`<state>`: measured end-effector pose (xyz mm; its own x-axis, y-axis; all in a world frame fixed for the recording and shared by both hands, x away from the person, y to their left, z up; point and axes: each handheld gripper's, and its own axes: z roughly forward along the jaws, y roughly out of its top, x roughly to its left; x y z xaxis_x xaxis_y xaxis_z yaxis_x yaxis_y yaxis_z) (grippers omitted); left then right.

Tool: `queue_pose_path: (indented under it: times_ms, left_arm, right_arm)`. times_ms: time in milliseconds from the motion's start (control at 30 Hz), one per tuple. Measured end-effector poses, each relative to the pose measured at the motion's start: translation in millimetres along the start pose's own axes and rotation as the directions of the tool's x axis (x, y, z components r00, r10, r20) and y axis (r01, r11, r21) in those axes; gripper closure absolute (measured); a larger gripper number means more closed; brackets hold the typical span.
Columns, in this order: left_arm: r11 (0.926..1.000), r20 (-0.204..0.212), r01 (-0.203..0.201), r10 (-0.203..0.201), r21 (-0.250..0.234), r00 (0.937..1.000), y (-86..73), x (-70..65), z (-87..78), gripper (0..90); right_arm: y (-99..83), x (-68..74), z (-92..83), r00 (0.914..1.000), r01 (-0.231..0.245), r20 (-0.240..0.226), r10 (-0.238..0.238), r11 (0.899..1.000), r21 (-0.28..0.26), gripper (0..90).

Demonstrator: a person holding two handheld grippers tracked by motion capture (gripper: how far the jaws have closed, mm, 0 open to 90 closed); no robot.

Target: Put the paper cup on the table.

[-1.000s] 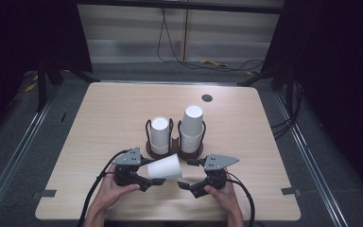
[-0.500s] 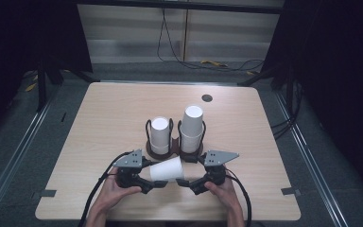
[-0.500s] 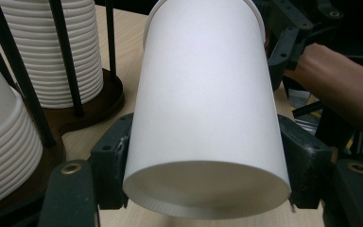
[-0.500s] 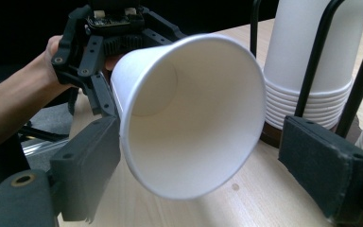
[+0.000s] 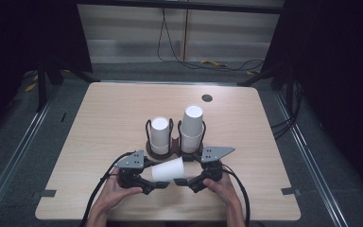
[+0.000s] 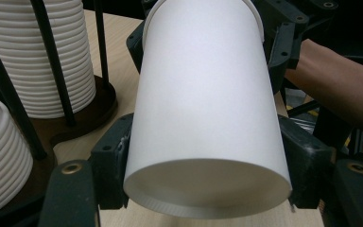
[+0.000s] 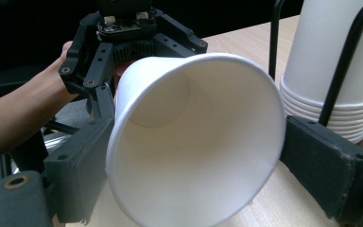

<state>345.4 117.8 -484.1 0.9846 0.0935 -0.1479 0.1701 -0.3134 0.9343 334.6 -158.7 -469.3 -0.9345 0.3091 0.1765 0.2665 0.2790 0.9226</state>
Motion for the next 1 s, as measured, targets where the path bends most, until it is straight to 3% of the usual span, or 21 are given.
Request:
queue_pose_path:
  times_ms: [167, 300, 533, 767, 867, 900, 1000]
  left_arm:
    - [0.9997, 0.015, 0.006, -0.005, -0.023, 0.9999, 0.5, 1.1, -1.5, 32.0]
    - [1.0, 0.008, -0.001, 0.001, -0.002, 1.0, 0.8, 2.5, -2.3, 32.1]
    - [0.9999, 0.005, 0.004, -0.004, -0.015, 1.0, -0.7, 4.4, -0.7, 28.9]
    - [0.9995, -0.032, 0.006, -0.007, -0.031, 0.9995, -1.1, 4.9, 0.6, 23.3]
    - [0.9994, -0.059, 0.008, -0.01, -0.035, 0.9982, -1.3, 4.4, -0.1, 18.5]
    - [0.999, -0.087, 0.009, -0.013, -0.045, 0.9961, -2.0, 4.5, -1.7, 16.5]
    - [0.9984, -0.104, 0.011, -0.016, -0.055, 0.9945, -3.3, 3.5, -2.9, 16.1]
  right_arm:
    - [0.5, 2.3, 3.5, 0.9998, 0.002, -0.019, -0.002, 1.0, 0.004, 14.1]
    - [2.1, 0.3, 5.5, 0.9996, 0.002, -0.029, -0.001, 1.0, 0.023, 15.1]
    - [5.1, 0.1, 3.8, 0.9996, 0.002, -0.027, -0.001, 1.0, 0.025, 17.9]
    - [6.5, 0.7, 2.3, 0.9997, 0.007, -0.024, -0.007, 1.0, 0.017, 21.2]
    - [6.9, 0.7, 1.3, 0.9999, 0.008, -0.013, -0.008, 1.0, 0.013, 21.3]
    - [7.0, 0.0, -0.3, 1.0, 0.002, -0.008, -0.002, 1.0, 0.004, 21.5]
    - [7.1, -0.1, -2.0, 1.0, 0.001, 0.001, -0.001, 1.0, 0.0, 21.5]
